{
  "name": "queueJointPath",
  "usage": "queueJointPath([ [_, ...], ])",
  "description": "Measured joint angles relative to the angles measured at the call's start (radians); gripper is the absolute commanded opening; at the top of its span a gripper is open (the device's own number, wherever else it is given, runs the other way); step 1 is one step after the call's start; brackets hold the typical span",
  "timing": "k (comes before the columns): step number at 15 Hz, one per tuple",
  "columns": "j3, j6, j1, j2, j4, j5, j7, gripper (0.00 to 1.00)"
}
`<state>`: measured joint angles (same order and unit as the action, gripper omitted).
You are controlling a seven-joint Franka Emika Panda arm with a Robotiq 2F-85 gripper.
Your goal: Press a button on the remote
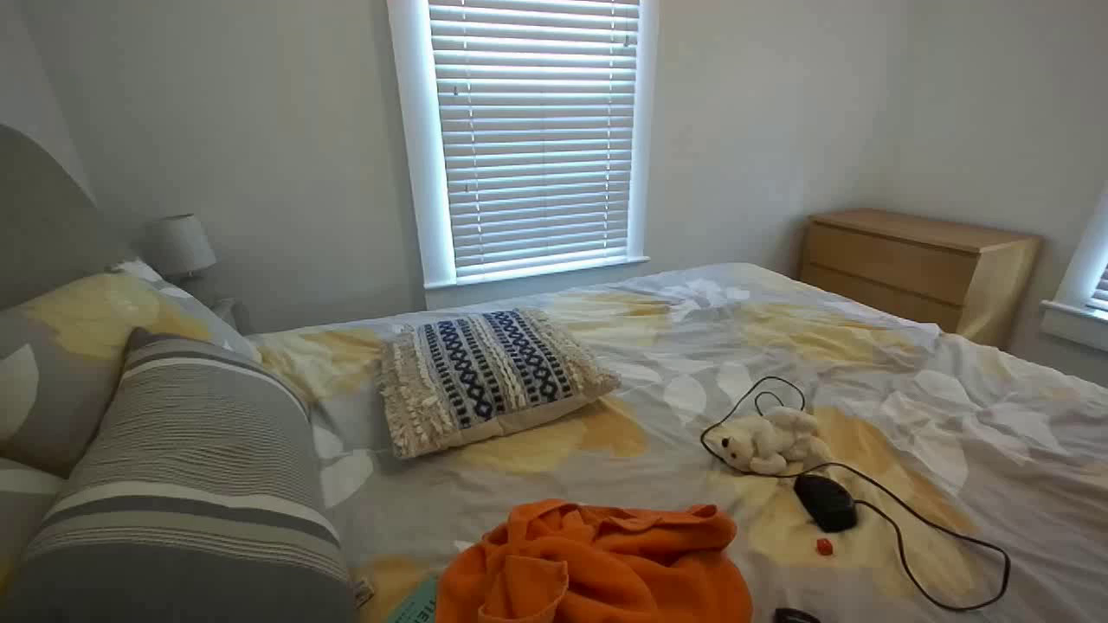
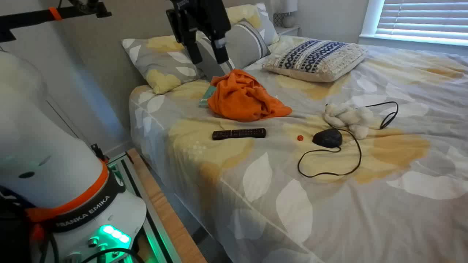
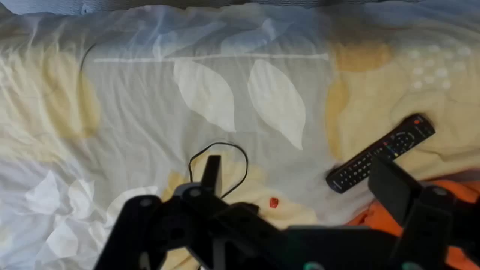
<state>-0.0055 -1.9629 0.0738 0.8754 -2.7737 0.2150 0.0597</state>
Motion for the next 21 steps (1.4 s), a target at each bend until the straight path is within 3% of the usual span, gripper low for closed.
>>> queueJointPath([
  [21,0.000,0.001,0.000,-0.012,-0.038,0.000,0.000,1.00],
])
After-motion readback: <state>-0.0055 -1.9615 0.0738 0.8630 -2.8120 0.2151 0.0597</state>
